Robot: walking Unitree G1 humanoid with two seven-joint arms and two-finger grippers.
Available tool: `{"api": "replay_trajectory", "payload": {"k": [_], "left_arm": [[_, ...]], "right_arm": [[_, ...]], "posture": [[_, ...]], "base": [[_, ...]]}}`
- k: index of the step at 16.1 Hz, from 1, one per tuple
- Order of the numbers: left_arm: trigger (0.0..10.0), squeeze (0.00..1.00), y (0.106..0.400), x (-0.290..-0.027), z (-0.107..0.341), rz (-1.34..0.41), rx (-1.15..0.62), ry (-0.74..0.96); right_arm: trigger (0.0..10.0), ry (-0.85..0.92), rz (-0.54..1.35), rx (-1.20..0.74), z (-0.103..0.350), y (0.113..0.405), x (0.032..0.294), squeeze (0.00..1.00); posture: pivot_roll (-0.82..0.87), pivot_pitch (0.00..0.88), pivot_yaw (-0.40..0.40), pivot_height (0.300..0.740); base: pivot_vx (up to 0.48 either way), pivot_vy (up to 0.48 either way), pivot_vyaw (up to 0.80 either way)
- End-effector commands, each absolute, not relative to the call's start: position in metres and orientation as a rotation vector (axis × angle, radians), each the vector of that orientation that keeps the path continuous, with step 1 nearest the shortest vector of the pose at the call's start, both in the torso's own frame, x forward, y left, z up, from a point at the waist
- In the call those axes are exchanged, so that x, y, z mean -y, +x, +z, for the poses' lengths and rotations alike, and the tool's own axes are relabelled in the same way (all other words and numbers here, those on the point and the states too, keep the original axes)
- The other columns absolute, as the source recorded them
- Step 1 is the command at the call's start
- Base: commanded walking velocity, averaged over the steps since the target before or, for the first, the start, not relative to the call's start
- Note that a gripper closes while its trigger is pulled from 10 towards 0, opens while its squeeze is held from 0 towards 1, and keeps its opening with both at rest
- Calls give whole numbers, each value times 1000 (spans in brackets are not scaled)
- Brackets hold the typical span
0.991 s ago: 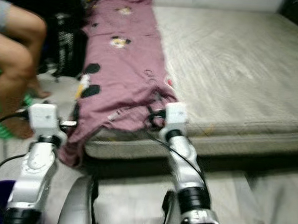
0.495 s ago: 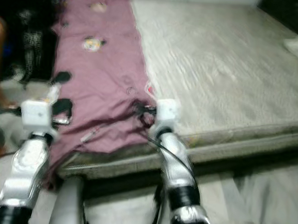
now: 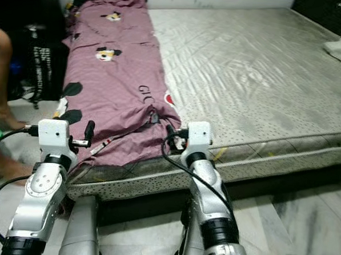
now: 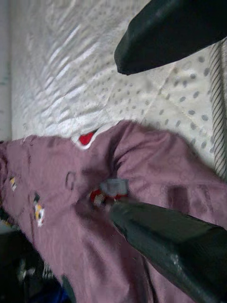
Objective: Clean up the room
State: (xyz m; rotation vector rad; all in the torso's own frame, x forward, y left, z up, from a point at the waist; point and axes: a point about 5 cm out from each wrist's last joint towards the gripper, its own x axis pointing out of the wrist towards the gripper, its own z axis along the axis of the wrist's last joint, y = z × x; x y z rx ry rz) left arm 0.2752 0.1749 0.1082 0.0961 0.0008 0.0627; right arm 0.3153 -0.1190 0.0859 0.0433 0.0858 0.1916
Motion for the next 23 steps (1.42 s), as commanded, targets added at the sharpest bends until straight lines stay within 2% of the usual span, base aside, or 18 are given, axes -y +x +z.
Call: {"api": "replay_trajectory", "payload": {"k": [1, 3, 5, 8, 10, 13, 14, 15, 18, 23], "left_arm": [[10000, 0, 275, -177, 109, 61, -10, 107], [10000, 0, 275, -180, 109, 77, -21, 112], [10000, 0, 265, -192, 114, 118, -25, 149], [10000, 0, 229, -214, 104, 206, -98, 199], [10000, 0, 208, -218, 99, 247, -138, 214], [10000, 0, 194, -223, 103, 277, -162, 217], [10000, 0, 186, -225, 105, 292, -175, 219], [10000, 0, 182, -226, 107, 299, -178, 222], [10000, 0, 176, -227, 110, 321, -189, 219], [10000, 0, 178, -221, 117, 293, -188, 213]], "right_arm": [[10000, 79, 159, -104, 86, 320, 125, 0], [10000, 48, 242, -102, 89, 324, 115, 0], [10000, 33, 266, -150, 86, 335, 108, 0], [10000, -8, 322, -191, 87, 347, 92, 0], [10000, -47, 341, -217, 84, 350, 83, 0], [10000, -55, 338, -236, 86, 356, 72, 0], [10000, -73, 216, -112, 106, 366, 77, 0], [10000, -52, 176, -77, 115, 371, 74, 0], [10000, -41, 145, -112, 115, 373, 67, 0], [10000, -83, 121, -266, 88, 364, 69, 0]], "posture": [[73, 0, -23, 490], [82, 0, -19, 490], [166, 4, -35, 490], [240, 42, -62, 490], [318, 73, -80, 490], [351, 93, -91, 490], [389, 109, -103, 490], [405, 111, -107, 490], [418, 110, -97, 490], [435, 134, -84, 490]], "base": [[0, 0, 0], [0, 0, 0], [0, 0, 0], [0, 0, 0], [0, 0, 0], [0, 0, 0], [0, 0, 0], [0, 0, 0], [0, 0, 0], [0, 0, 0]]}}
